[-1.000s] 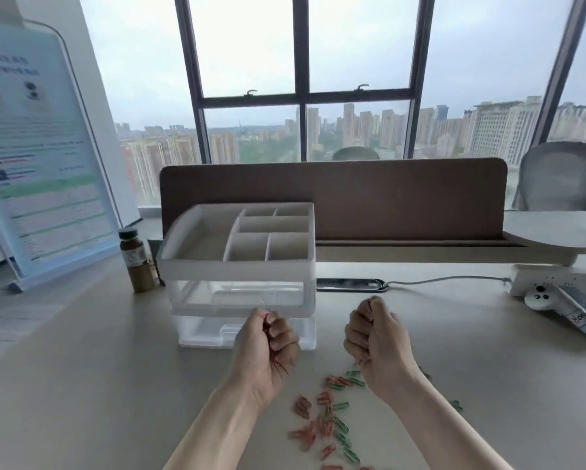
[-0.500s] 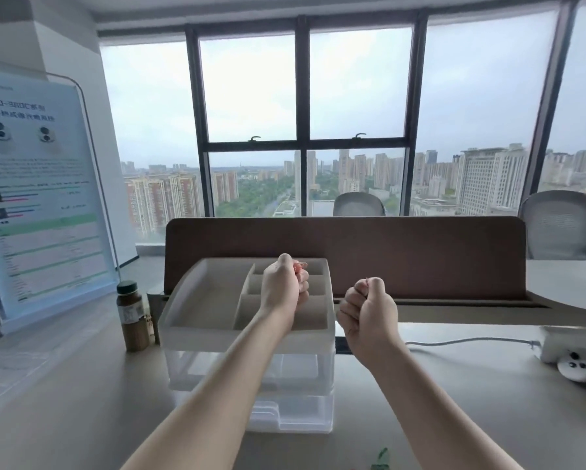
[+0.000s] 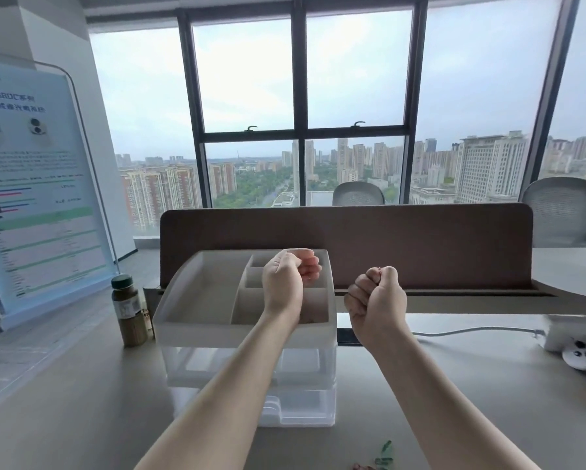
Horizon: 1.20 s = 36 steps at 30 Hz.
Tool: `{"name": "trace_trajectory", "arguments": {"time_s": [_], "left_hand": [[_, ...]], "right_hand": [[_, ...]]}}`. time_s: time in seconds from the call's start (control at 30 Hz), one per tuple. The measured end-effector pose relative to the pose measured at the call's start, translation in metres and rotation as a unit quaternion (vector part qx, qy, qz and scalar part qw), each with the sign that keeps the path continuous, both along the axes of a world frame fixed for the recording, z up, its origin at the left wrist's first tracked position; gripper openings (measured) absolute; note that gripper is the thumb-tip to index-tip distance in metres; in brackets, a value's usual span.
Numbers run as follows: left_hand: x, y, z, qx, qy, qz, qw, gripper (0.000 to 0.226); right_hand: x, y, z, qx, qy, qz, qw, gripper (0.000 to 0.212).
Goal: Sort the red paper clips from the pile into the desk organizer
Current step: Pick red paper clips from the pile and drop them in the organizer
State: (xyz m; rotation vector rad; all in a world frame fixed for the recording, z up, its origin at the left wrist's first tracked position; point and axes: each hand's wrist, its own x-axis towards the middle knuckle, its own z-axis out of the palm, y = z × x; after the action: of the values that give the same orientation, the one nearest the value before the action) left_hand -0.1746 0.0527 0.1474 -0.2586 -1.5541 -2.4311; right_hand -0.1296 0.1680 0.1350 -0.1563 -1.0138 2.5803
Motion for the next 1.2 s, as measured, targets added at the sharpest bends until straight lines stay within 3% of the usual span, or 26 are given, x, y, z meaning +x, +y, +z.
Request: {"name": "trace_trajectory", "arguments": {"time_s": [0.1, 0.23, 0.4, 0.8, 0.97, 1.2], "left_hand": [[0.001, -0.002, 0.001, 0.030, -0.006, -0.049, 0.998, 0.041], [0.005, -0.009, -0.001, 0.026, 0.001, -0.093, 0.995, 0.074], [0.009, -0.016, 0.000, 0.023, 0.004, -0.124, 0.992, 0.092], [0.012, -0.026, -0.002, -0.037, 0.031, -0.175, 0.983, 0.074], [0.014, -0.027, 0.001, 0.002, 0.056, -0.206, 0.977, 0.066], [0.005, -0.050, 0.005, 0.041, 0.044, -0.131, 0.990, 0.069]], "right_hand": [[0.000, 0.000, -0.001, -0.003, 0.001, 0.003, 1.000, 0.026], [0.000, 0.001, -0.002, -0.006, -0.001, 0.006, 1.000, 0.026], [0.000, 0.005, -0.005, -0.019, -0.011, 0.010, 1.000, 0.025], [0.001, 0.010, -0.009, -0.022, -0.020, 0.015, 0.999, 0.024], [0.002, 0.010, -0.011, -0.025, -0.025, 0.020, 0.999, 0.024], [-0.001, -0.001, 0.001, 0.055, -0.007, 0.030, 0.998, 0.025]]}}
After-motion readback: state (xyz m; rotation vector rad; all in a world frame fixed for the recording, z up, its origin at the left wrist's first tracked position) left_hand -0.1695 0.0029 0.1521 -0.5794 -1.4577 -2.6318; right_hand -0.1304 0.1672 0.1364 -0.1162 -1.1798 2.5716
